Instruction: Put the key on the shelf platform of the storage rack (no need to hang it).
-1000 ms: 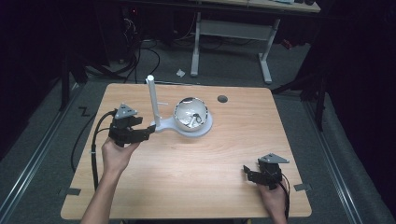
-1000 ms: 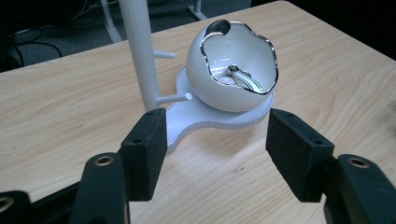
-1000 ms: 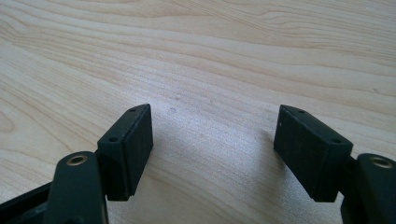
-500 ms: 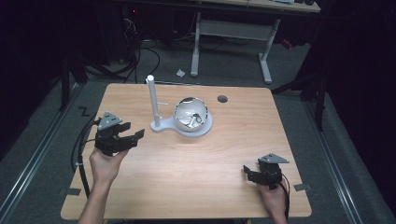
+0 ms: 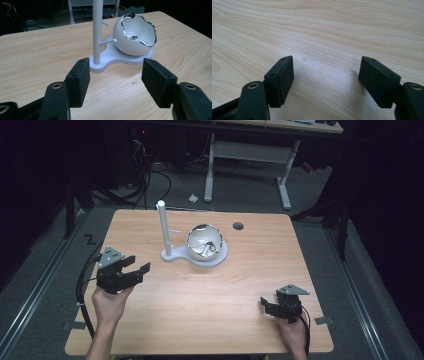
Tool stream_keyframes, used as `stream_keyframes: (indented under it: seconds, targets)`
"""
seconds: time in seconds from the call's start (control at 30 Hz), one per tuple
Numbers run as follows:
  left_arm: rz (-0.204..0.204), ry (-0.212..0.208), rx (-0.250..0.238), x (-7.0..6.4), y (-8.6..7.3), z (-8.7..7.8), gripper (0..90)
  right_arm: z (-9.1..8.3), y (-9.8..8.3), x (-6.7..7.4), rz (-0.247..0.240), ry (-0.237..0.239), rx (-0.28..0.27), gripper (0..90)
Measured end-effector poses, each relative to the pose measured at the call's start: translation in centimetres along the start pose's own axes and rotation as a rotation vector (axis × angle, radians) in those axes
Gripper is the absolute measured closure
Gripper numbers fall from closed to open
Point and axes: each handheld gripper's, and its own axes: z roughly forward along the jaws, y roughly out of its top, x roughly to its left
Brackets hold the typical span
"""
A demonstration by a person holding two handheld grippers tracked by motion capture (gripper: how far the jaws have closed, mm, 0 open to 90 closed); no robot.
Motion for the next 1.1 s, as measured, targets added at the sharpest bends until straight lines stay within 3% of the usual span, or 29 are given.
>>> stream_keyframes:
  seconds: [0.23, 0.73, 1.1]
  targets:
    - [-0.013, 0.002, -0.010, -0.1, -1.0, -0.4, 40.3, 0.0, 0.0, 0.0, 0.000, 0.000, 0.000, 28.6]
    - [-0.018, 0.009, 0.019, -0.3, -2.6, -0.2, 40.4, 0.0, 0.0, 0.0, 0.000, 0.001, 0.001, 28.6]
    - [-0.037, -0.007, 0.026, -0.4, -3.8, 0.1, 40.2, 0.0, 0.0, 0.0, 0.000, 0.001, 0.001, 28.6]
